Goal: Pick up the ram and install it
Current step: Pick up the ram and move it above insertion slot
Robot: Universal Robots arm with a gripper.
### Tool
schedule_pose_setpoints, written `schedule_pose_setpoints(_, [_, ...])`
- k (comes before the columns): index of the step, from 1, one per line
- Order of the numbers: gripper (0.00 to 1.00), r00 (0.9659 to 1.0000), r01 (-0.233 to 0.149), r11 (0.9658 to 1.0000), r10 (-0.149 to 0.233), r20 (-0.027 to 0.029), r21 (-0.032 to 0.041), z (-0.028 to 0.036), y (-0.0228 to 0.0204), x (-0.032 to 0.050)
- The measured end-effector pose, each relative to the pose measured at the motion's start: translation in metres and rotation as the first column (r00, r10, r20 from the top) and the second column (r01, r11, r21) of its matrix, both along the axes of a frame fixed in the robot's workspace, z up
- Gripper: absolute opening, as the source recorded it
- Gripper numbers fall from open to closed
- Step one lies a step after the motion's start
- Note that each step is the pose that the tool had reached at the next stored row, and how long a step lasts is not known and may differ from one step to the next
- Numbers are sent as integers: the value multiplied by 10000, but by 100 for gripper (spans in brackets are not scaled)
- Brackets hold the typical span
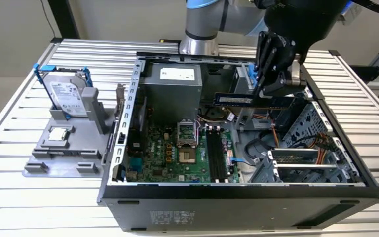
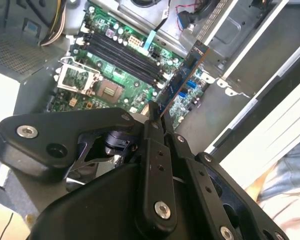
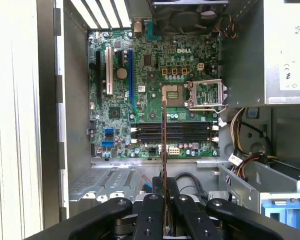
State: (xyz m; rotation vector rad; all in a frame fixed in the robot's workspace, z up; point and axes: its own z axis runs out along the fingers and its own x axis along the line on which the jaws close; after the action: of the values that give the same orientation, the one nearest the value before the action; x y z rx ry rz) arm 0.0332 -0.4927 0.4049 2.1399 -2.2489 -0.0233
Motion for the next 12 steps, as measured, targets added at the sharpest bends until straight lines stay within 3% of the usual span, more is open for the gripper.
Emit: schedule_pose_setpoints(12, [0, 10000, 1, 10000, -1, 0, 0, -6, 314, 0])
